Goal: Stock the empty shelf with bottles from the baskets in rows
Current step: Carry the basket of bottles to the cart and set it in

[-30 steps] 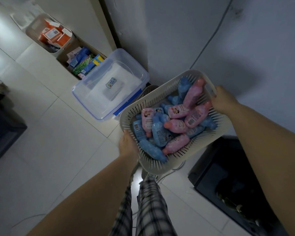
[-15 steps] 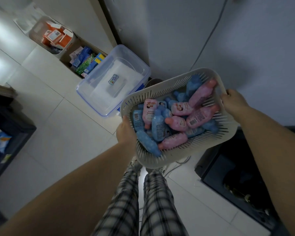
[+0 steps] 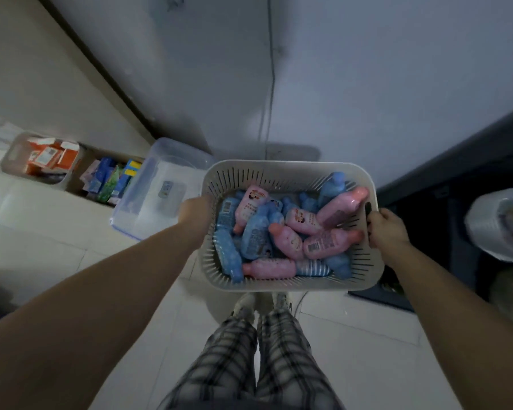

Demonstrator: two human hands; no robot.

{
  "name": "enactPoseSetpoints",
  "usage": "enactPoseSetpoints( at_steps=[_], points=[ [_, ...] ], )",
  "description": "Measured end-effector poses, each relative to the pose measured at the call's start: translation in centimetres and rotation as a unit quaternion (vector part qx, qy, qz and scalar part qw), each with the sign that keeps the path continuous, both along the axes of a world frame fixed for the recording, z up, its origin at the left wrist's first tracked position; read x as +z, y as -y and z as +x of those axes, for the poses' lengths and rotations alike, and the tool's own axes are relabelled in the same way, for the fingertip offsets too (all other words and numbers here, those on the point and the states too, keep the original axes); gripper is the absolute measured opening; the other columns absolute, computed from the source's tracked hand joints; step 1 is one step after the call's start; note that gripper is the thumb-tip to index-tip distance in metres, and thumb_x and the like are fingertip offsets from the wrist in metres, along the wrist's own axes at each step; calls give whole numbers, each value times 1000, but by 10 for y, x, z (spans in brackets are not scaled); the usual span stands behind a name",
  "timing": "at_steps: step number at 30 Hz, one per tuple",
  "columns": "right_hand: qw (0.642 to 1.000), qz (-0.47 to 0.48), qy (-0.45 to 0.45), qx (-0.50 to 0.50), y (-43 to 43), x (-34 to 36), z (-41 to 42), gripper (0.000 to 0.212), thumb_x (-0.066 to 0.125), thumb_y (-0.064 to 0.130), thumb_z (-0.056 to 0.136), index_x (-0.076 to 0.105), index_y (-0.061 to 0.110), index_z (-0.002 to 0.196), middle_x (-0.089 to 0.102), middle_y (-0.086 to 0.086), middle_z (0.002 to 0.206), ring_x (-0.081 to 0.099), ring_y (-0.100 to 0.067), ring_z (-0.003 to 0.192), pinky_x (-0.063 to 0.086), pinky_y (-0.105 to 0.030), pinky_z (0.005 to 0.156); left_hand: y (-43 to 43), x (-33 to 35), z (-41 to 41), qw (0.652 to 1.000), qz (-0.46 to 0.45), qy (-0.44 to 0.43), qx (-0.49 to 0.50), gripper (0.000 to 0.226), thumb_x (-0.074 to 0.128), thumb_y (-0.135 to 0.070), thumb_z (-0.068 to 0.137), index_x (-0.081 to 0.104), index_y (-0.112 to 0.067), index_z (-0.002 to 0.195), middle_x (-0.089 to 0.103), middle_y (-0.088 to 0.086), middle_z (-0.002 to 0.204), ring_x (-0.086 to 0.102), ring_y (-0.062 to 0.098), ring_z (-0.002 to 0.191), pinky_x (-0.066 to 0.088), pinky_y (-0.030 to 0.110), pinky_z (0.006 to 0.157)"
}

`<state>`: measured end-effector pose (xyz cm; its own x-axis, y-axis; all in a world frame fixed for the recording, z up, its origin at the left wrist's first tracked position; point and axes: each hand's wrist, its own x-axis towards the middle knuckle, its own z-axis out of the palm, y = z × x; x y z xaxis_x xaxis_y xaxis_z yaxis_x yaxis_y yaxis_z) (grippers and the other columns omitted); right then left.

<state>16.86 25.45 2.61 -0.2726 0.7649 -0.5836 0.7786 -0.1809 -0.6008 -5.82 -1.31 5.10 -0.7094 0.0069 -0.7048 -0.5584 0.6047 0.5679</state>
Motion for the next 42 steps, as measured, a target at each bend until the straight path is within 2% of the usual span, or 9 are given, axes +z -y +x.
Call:
enactPoseSetpoints(
  at_steps=[3,7,11,18,21,24,29,38,42],
  points=[
    [997,15,-10,-74,15,21,31,24,43,15,92,51,8,70,52,-16,69,44,-25,52,34,-29,50,-10,12,5,1000,9,-7,-28,27,52,-26,91,59,-10,70,55,7,63,50,20,52,34,23,43],
    [989,35,-12,-145,48,49,68,25,43,15,92,51,9,68,52,-15,65,44,-27,51,34,-30,48,-19,26,7,996,19,-9,-88,26,54,-28,89,67,-8,79,64,7,68,58,24,62,42,27,54],
    [974,25,-26,-224,94,60,104,23,44,16,90,54,10,70,53,-12,66,47,-25,53,34,-29,49,-23,27,9,991,51,30,-116,30,55,-31,89,56,-14,64,51,-2,47,46,21,49,34,26,49],
    [918,16,-57,-393,165,72,206,22,49,20,94,61,10,80,56,-6,64,48,-20,48,34,-25,45,-59,4,64,948,37,35,-316,29,66,-44,79,59,-16,74,63,10,82,61,26,82,55,42,82],
    [888,12,-58,-456,195,71,242,21,48,20,94,60,9,81,55,-6,64,49,-20,48,35,-26,46,-72,19,104,939,62,34,-337,21,63,-29,88,58,-10,79,57,7,65,54,22,57,46,30,64],
    [859,15,-43,-510,231,72,280,22,45,18,93,59,11,78,55,-8,63,48,-20,47,35,-23,42,-77,31,152,916,54,68,-391,22,54,-29,91,62,-10,84,59,2,62,52,21,55,41,28,56],
    [814,27,-32,-579,290,71,325,26,45,13,93,56,10,69,51,-10,58,44,-22,43,32,-20,37,-84,30,209,874,44,76,-477,39,50,-23,95,46,-15,57,41,-7,33,35,17,38,27,27,44],
    [685,39,-36,-726,431,86,426,27,47,19,90,54,12,64,49,-12,56,41,-22,43,33,-27,44,-65,65,385,755,56,44,-652,38,50,-19,93,42,-14,56,34,-7,28,27,8,21,21,14,33],
    [623,52,-39,-780,495,97,462,29,45,16,94,50,10,66,44,-12,57,38,-22,42,27,-19,32,-33,70,455,709,61,59,-700,37,52,-23,93,46,-15,57,34,-8,32,28,11,26,21,17,37]
  ],
)
